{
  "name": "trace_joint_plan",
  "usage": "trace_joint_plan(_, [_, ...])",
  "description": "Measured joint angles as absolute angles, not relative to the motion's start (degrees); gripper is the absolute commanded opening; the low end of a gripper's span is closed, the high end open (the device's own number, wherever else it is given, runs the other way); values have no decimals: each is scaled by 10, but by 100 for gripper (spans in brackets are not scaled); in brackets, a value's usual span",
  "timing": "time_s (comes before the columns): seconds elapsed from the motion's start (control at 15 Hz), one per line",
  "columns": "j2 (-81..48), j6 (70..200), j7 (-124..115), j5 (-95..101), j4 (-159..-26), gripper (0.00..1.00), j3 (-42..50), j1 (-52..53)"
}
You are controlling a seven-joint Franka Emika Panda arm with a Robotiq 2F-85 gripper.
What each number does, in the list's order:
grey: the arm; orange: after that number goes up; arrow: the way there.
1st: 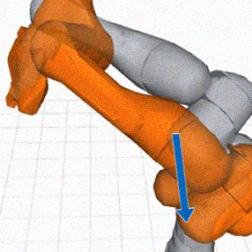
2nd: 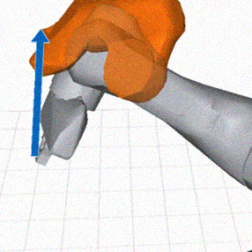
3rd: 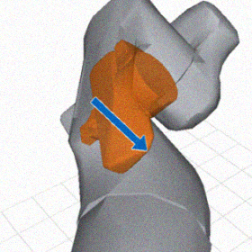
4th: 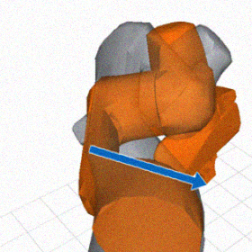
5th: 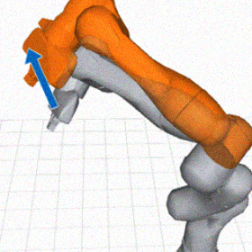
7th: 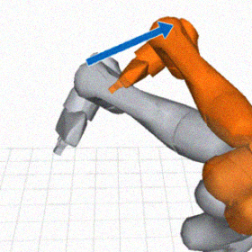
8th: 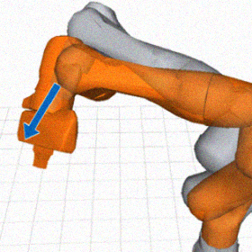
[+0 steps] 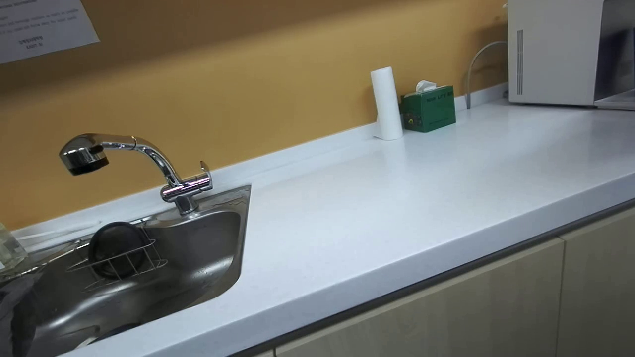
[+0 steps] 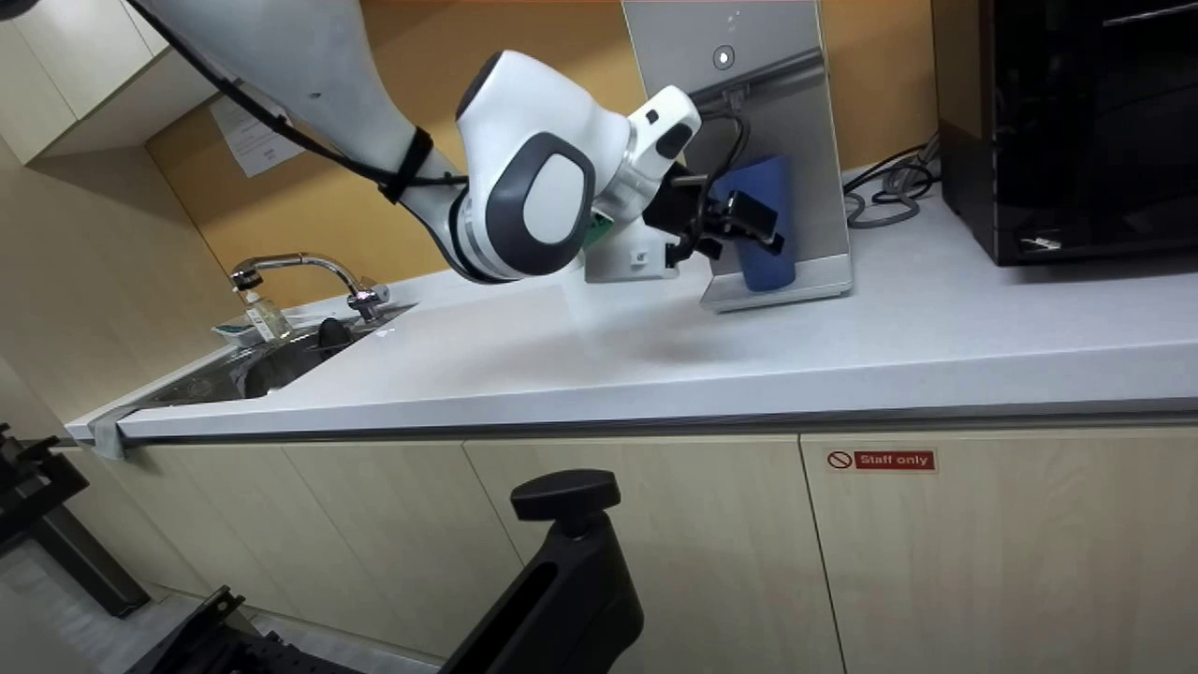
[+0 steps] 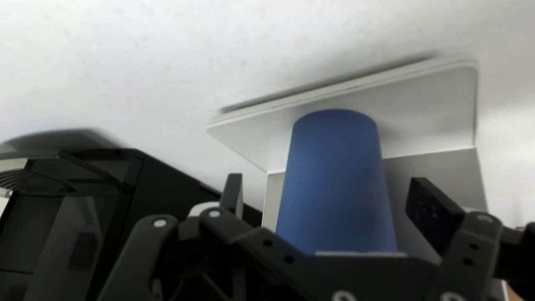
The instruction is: Put the cup under the tap dispenser
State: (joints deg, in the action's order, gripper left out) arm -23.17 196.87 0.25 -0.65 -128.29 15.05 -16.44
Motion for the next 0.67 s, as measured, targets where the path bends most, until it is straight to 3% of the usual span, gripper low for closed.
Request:
trace_joint_plan(0.2, [-183, 1903, 1, 46, -1331, 100, 81, -210])
trace_joint_plan(0.47, [-107, 1765, 13, 41, -1379, 100, -96, -329])
trace_joint_plan(0.67, [-45, 1669, 30, 7, -1399, 100, -126, -349])
